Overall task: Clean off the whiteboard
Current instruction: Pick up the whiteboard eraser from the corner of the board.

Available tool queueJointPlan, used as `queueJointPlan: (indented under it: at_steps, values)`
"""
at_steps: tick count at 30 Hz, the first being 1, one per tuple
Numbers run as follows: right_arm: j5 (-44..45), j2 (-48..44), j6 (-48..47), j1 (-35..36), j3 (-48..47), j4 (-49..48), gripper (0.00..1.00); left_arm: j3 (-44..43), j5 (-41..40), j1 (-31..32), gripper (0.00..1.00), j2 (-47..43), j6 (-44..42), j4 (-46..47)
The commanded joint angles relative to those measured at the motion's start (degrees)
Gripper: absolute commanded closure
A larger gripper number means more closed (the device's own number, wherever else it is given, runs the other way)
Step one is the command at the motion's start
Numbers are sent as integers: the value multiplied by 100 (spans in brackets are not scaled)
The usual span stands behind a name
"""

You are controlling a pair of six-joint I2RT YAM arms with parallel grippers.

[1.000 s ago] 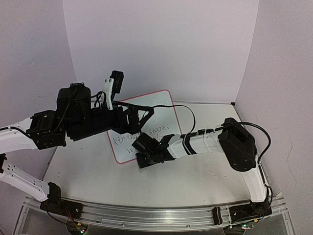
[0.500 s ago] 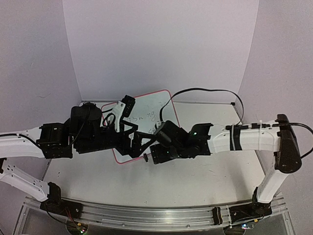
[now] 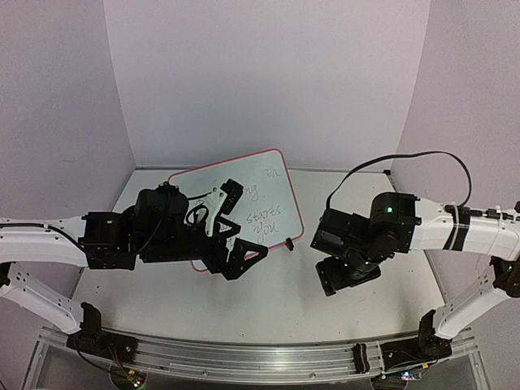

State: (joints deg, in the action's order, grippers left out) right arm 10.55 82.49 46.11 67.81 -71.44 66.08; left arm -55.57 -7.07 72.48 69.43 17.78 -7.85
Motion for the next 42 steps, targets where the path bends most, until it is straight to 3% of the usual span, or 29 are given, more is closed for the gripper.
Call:
queueJointPlan:
  at_steps: [1,11,29,42]
  values:
    - [-814,-136,419,40,186,1507,25,33,-9,2,0,-93,-65,304]
    - [-2166,-224,215,44,1266,1709,26,218,-198,-3,0,-381,-64,293]
    - [-3223,-15,468,45,2533,-726,33,355,-435,-5,0,-617,-119,286]
    - [-2978,-104,763,43,2923,-1134,69,318,-514,-4,0,-648,-127,273]
